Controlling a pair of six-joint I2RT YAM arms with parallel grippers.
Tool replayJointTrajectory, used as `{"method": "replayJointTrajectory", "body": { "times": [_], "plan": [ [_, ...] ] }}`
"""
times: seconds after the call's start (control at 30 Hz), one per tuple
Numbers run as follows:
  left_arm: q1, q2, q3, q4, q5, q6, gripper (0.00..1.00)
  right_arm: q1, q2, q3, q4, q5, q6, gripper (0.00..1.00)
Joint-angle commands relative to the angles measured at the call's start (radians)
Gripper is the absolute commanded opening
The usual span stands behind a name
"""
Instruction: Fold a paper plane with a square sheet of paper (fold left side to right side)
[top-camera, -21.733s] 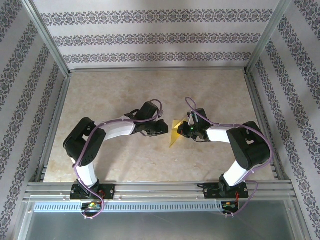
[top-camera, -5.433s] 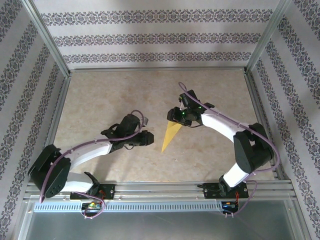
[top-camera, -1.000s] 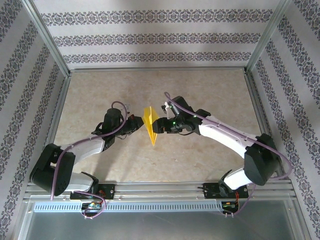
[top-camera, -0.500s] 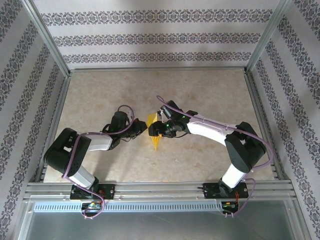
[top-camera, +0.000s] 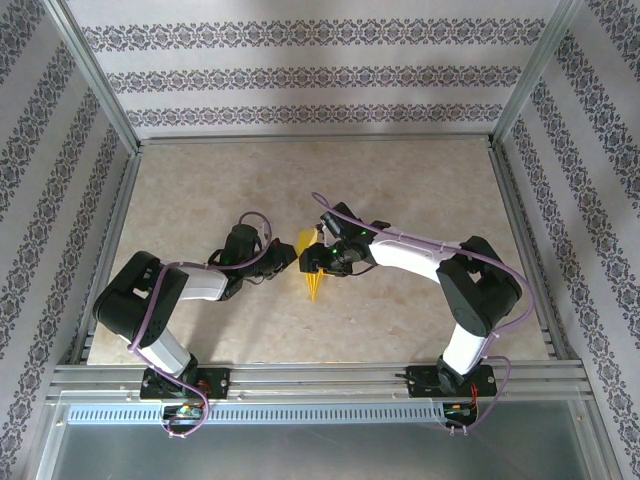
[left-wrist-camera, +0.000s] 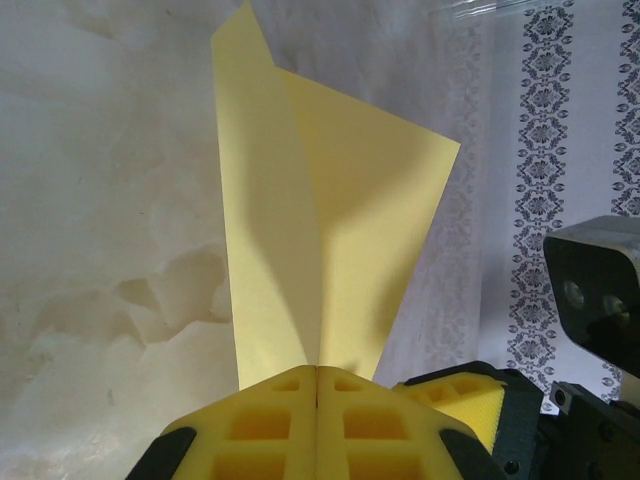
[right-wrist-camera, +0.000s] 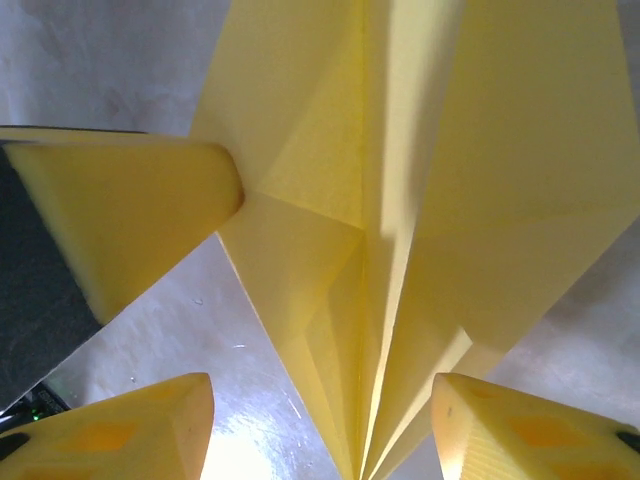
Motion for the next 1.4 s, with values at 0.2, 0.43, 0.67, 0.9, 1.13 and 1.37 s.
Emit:
{"method": "replayJointTrajectory", "body": {
  "times": [0.2,0.43,0.67,0.9,1.13,1.37],
  "plan": [
    [-0.020,0.017,-0.002,0.067,0.007,-0.015,0.00,-0.025,0.024,-0.004,-0.013,0.054,0.019,0.58],
    [-0.025,0.036,0.001,0.079,0.007,-0.020,0.00,-0.032,0.022,-0.018,-0.011,0.052,0.018,0.62],
    [-0.030,0.046,0.005,0.086,0.008,-0.024,0.00,-0.031,0.048,-0.005,-0.005,0.041,0.022,0.56],
    [-0.033,0.052,0.008,0.086,0.008,-0.024,0.00,-0.029,0.076,0.001,-0.004,0.033,0.024,0.51],
    [-0.037,0.065,0.015,0.088,0.009,-0.024,0.00,-0.023,0.086,0.014,-0.015,0.038,0.022,0.40],
    [-0.043,0.084,0.013,0.098,0.007,-0.030,0.00,-0.009,0.102,0.018,-0.014,0.041,0.034,0.32]
  ]
}}
